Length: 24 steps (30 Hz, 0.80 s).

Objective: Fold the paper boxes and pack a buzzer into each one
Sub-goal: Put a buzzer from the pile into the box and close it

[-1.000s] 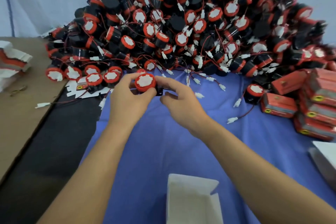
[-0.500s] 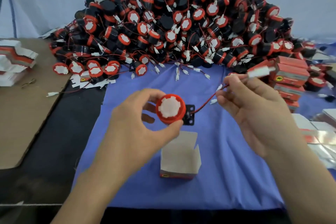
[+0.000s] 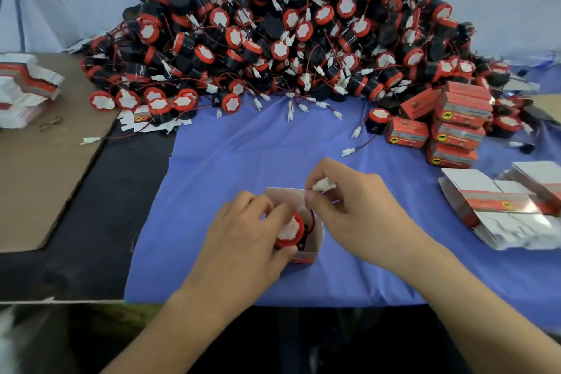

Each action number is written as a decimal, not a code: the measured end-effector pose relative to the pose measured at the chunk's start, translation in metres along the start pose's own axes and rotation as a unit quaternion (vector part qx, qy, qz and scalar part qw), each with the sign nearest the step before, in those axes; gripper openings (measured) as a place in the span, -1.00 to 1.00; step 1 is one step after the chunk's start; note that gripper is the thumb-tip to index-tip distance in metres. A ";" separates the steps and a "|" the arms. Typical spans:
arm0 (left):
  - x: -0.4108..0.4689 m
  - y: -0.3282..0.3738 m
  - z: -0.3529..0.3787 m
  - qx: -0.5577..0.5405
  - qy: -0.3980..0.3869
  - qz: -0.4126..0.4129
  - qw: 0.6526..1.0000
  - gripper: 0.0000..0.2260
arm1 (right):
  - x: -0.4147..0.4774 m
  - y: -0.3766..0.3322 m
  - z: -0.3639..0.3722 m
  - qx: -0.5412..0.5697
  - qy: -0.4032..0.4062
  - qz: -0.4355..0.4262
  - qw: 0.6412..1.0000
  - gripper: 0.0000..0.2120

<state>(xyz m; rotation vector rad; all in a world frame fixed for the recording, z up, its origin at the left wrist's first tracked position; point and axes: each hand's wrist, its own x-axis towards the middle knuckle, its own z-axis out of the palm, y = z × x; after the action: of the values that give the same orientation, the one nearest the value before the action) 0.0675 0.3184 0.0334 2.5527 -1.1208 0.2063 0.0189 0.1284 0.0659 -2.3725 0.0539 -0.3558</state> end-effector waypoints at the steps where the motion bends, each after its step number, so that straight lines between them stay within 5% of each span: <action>1: -0.003 0.000 0.005 0.012 0.003 0.005 1.000 -0.70 | 0.000 0.002 0.003 -0.014 -0.012 0.003 1.000 -0.85; 5: -0.013 -0.003 0.027 0.039 0.043 0.002 0.998 -0.80 | 0.000 0.006 0.011 -0.063 -0.036 0.012 0.997 -0.87; 11: -0.017 0.004 0.037 0.035 0.055 -0.031 0.997 -0.66 | 0.007 -0.007 0.025 -0.198 -0.077 -0.008 0.977 -0.98; 13: -0.019 0.007 0.038 0.030 0.058 -0.035 0.997 -0.82 | 0.010 -0.015 0.035 -0.223 -0.109 0.002 0.969 -0.85; 15: -0.023 0.006 0.043 -0.003 0.053 -0.040 0.998 -0.84 | 0.012 -0.019 0.047 -0.202 -0.115 0.010 0.973 -0.71; 18: -0.029 0.003 0.048 -0.054 0.034 -0.036 0.997 -0.81 | 0.009 -0.018 0.060 -0.164 -0.102 0.013 0.981 -0.82; 24: -0.037 -0.008 0.068 -0.257 0.072 -0.096 0.959 -0.84 | -0.004 -0.008 0.073 -0.240 -0.101 -0.028 0.965 -0.74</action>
<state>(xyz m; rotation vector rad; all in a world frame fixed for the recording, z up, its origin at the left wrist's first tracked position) 0.0477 0.3238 -0.0417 2.1222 -0.7448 0.0410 0.0344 0.1833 0.0189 -2.8834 -0.0255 -0.1329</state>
